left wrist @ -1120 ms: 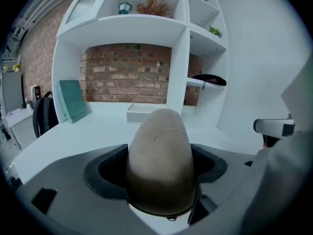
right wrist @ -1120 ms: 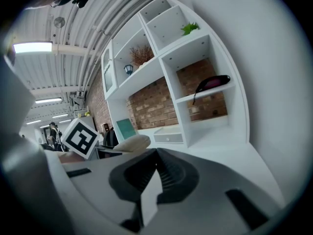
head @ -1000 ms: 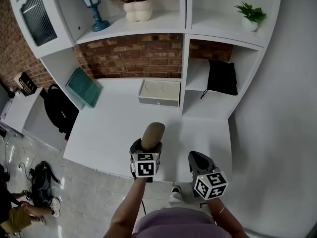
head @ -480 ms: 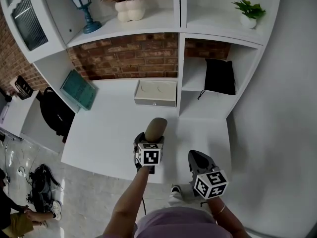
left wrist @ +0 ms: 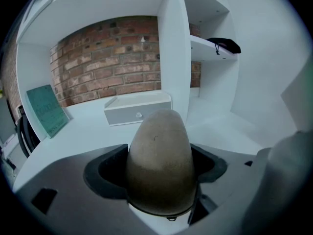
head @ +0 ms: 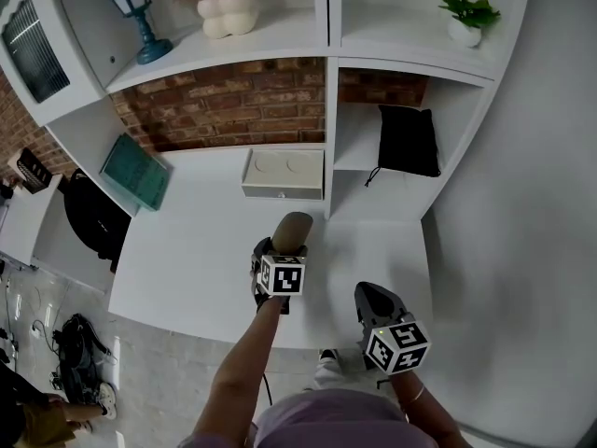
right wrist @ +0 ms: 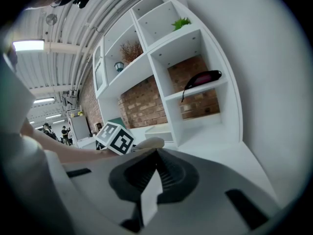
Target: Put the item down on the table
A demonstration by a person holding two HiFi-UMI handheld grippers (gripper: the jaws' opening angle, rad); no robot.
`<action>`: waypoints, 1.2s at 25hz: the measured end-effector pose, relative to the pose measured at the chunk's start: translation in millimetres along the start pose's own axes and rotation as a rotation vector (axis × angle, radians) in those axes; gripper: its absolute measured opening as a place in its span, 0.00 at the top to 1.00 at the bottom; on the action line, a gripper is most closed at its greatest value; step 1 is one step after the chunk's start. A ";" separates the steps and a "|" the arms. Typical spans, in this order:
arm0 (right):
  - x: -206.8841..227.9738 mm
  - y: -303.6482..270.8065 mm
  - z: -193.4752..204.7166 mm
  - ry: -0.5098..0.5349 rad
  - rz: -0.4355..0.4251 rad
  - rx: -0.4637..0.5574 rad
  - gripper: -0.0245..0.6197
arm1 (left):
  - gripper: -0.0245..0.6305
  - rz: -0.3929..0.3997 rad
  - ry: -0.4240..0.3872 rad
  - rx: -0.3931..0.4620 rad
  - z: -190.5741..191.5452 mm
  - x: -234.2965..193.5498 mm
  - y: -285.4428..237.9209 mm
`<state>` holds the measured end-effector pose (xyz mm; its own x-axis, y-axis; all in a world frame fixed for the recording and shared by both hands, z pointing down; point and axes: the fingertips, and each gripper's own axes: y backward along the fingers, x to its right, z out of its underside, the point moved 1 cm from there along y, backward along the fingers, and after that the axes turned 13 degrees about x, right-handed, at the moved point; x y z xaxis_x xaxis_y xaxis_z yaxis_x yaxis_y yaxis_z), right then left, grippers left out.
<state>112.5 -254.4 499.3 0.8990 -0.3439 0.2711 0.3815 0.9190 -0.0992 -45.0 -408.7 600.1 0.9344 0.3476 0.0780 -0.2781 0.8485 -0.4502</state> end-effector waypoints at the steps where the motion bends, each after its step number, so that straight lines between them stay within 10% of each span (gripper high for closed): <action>1: 1.3 -0.5 -0.4 0.000 0.003 0.001 0.96 | 0.38 0.002 -0.005 -0.005 1.1 0.3 -3.2; 30: 13.8 -1.7 0.4 -0.005 0.049 -0.009 0.96 | 0.38 0.027 -0.017 -0.092 30.0 0.3 -32.5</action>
<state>124.2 -260.6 503.7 0.9156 -0.2977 0.2702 0.3390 0.9330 -0.1208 -42.3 -424.3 641.4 0.9226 0.3773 0.0798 -0.2806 0.7987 -0.5322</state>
